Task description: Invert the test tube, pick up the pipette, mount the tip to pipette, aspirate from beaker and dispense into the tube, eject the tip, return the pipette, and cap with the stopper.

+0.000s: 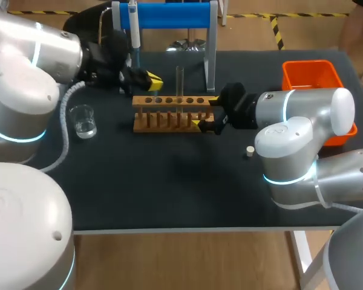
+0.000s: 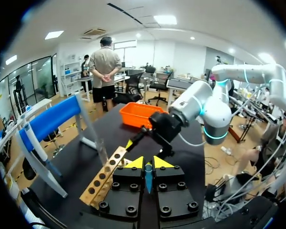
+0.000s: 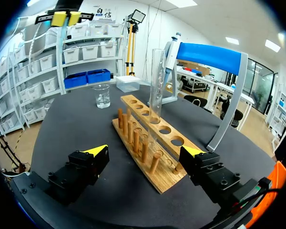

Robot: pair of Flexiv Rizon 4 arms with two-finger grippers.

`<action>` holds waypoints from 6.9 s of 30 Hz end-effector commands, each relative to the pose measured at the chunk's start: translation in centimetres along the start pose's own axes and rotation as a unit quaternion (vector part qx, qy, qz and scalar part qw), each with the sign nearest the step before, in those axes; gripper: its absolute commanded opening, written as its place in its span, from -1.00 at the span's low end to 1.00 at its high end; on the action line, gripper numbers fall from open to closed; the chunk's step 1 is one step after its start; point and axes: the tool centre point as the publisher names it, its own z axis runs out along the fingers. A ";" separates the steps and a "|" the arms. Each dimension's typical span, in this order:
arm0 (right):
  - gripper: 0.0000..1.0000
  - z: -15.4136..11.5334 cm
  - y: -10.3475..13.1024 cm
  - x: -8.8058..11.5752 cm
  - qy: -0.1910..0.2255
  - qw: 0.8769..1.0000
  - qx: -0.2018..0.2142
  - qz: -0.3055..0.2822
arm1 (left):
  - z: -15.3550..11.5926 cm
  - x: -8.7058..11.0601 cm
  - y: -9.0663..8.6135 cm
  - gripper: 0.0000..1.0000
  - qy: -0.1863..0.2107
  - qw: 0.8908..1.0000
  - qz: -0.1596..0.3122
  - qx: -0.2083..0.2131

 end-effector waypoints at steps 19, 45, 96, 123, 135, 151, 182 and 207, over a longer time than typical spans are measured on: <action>1.00 -0.5 0.0 -0.1 -0.001 1.000 -0.002 -0.006 | 1.7 2.7 -1.5 -1.00 -0.014 0.999 0.029 0.010; 1.00 -12.4 4.4 4.9 0.123 0.980 -0.141 -0.071 | 1.7 2.7 -1.5 -1.00 -0.014 0.999 0.029 0.010; 0.94 -8.5 12.9 12.2 0.342 0.902 -0.251 -0.075 | 2.3 4.8 -2.3 -1.00 0.004 0.997 0.069 0.029; 0.36 -7.1 14.2 13.0 0.364 0.896 -0.244 -0.077 | 2.3 4.8 -2.3 -1.00 0.004 0.997 0.069 0.029; 0.15 -6.7 14.5 13.5 0.364 0.896 -0.244 -0.072 | 2.3 4.8 -2.3 -1.00 0.004 0.997 0.069 0.029; -0.65 -6.9 14.7 13.8 0.363 0.895 -0.250 -0.073 | 2.3 4.8 -2.3 -1.00 0.004 0.997 0.069 0.029; -1.00 -13.3 8.4 10.1 0.348 0.903 -0.244 -0.061 | 2.3 4.8 -2.3 1.00 0.004 0.997 0.069 0.029; -1.00 -18.9 1.2 6.1 0.317 0.920 -0.225 -0.043 | 2.3 4.8 -2.3 1.00 0.004 0.997 0.069 0.029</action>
